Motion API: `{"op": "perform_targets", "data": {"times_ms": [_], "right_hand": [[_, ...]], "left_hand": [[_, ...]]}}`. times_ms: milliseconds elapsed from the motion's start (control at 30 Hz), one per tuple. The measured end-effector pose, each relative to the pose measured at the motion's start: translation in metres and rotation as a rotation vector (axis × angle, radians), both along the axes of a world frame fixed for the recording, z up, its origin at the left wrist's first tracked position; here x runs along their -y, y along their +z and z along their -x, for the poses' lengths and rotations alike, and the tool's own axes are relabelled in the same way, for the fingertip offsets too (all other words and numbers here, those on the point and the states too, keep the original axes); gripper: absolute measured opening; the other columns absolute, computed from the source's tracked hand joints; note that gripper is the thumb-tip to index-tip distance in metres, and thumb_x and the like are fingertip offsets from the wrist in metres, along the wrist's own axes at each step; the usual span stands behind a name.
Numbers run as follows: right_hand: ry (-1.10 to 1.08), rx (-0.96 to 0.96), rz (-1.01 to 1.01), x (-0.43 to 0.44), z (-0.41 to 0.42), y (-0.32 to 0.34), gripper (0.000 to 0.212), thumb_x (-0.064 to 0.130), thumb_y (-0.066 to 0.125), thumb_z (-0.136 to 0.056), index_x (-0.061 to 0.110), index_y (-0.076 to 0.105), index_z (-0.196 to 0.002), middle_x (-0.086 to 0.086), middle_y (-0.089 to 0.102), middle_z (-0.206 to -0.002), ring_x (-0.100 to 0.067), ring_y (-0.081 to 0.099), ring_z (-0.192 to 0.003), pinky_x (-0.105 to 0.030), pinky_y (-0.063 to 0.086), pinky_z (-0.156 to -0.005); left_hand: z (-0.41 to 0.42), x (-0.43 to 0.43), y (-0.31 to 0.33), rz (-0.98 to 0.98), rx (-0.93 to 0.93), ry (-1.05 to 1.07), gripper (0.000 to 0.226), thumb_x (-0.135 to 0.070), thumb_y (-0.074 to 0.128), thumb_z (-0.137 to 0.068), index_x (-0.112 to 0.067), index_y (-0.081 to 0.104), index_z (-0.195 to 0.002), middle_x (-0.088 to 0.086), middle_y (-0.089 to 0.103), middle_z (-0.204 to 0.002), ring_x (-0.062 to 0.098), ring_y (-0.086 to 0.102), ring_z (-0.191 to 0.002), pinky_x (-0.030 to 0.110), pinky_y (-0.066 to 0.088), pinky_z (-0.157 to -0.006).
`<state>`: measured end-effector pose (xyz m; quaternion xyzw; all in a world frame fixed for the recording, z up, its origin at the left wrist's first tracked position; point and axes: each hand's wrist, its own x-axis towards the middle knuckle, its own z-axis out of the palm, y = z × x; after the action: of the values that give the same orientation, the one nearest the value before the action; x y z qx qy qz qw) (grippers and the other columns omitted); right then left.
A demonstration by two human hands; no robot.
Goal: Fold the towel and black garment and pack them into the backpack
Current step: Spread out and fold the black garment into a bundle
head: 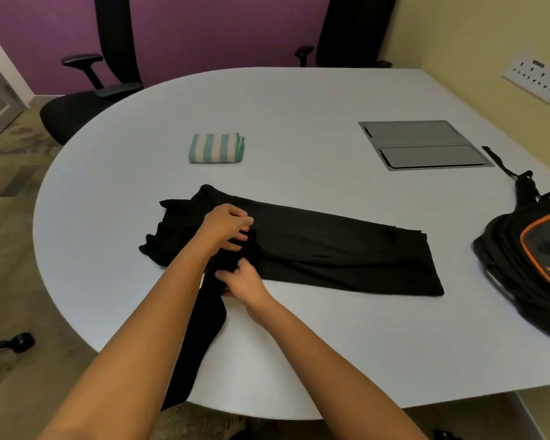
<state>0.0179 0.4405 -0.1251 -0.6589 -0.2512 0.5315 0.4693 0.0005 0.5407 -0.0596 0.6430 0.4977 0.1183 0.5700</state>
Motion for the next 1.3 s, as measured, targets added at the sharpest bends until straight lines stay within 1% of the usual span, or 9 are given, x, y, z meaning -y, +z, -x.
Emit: {"op": "perform_targets", "data": {"times_ms": [100,267,433,600,800,1000,1100,1233,1300], "right_hand": [[-0.089,0.050,0.030,0.001,-0.026,0.015,0.009,0.016,0.045,-0.090,0.016,0.051,-0.096,-0.002,0.056,-0.089,-0.016,0.057,-0.081,-0.029,0.050,-0.067],[-0.124,0.017,0.093,0.001,-0.091,0.080,0.021,0.016,0.048,-0.086,0.016,0.056,-0.066,-0.002,0.056,-0.058,-0.014,0.049,-0.050,-0.020,0.038,-0.049],[0.005,0.662,0.134,-0.026,-0.147,0.129,0.033,0.030,0.057,-0.090,0.011,0.061,-0.117,-0.006,0.061,-0.114,-0.021,0.058,-0.100,-0.030,0.045,-0.087],[0.015,1.221,0.103,-0.051,-0.163,0.098,0.051,0.020,0.053,-0.090,0.021,0.039,-0.139,-0.008,0.046,-0.138,-0.027,0.044,-0.125,-0.038,0.033,-0.101],[-0.012,1.146,0.364,-0.014,-0.168,0.003,0.056,0.039,0.058,-0.089,0.017,0.040,-0.136,-0.011,0.045,-0.134,-0.030,0.043,-0.122,-0.041,0.037,-0.098],[0.007,1.111,0.585,0.008,-0.147,-0.039,0.062,0.033,0.064,-0.086,0.013,0.036,-0.137,-0.010,0.041,-0.135,-0.027,0.043,-0.122,-0.037,0.040,-0.097],[-0.068,1.140,0.574,0.002,-0.151,-0.029,0.037,0.007,0.053,-0.090,0.009,0.047,-0.126,-0.013,0.052,-0.125,-0.029,0.051,-0.113,-0.034,0.045,-0.088],[-0.257,1.190,0.553,-0.010,-0.178,0.014,0.032,0.002,0.044,-0.090,0.011,0.058,-0.118,-0.014,0.061,-0.116,-0.032,0.058,-0.107,-0.034,0.045,-0.081],[-0.348,1.213,0.470,-0.022,-0.193,0.041,0.035,0.001,0.041,-0.089,0.010,0.060,-0.117,-0.015,0.063,-0.115,-0.033,0.059,-0.104,-0.032,0.044,-0.080]], "left_hand": [[0.007,-0.021,-0.010,-0.300,-0.058,-0.041,0.019,-0.009,0.053,-0.091,-0.016,0.060,-0.108,0.007,0.064,-0.099,0.019,0.063,-0.092,0.036,0.055,-0.083],[0.034,-0.045,-0.051,-0.418,-0.387,-0.496,0.057,0.005,0.047,-0.084,-0.026,0.048,-0.131,0.004,0.050,-0.135,0.024,0.050,-0.122,0.041,0.042,-0.104],[0.034,-0.046,-0.077,-0.571,-0.444,-0.426,0.031,-0.031,0.061,-0.089,-0.023,0.056,-0.119,-0.003,0.059,-0.118,0.019,0.056,-0.111,0.037,0.043,-0.095],[0.027,-0.053,-0.084,-0.583,-0.346,-0.102,0.015,-0.027,0.049,-0.096,-0.019,0.060,-0.102,0.000,0.065,-0.100,0.019,0.060,-0.089,0.040,0.048,-0.087],[0.024,-0.052,-0.096,-0.713,-0.171,-0.364,0.039,-0.044,0.064,-0.083,-0.026,0.055,-0.117,-0.008,0.054,-0.121,0.012,0.052,-0.110,0.034,0.042,-0.097],[0.024,-0.042,-0.125,-0.887,-0.404,-0.632,0.048,-0.043,0.065,-0.080,-0.029,0.049,-0.123,-0.009,0.038,-0.138,0.012,0.034,-0.131,0.031,0.026,-0.105],[0.022,-0.045,-0.127,-0.929,-0.318,-0.538,0.021,-0.026,0.060,-0.085,-0.022,0.058,-0.105,-0.005,0.053,-0.122,0.015,0.051,-0.114,0.028,0.039,-0.090],[0.021,-0.052,-0.106,-0.729,-0.165,-0.237,0.006,-0.023,0.052,-0.090,-0.023,0.051,-0.096,-0.004,0.060,-0.073,0.013,0.058,-0.063,0.027,0.045,-0.058],[0.021,-0.061,-0.094,-0.621,-0.099,-0.032,0.008,-0.024,0.050,-0.092,-0.023,0.050,-0.101,-0.004,0.060,-0.077,0.013,0.058,-0.063,0.026,0.045,-0.057]]}}
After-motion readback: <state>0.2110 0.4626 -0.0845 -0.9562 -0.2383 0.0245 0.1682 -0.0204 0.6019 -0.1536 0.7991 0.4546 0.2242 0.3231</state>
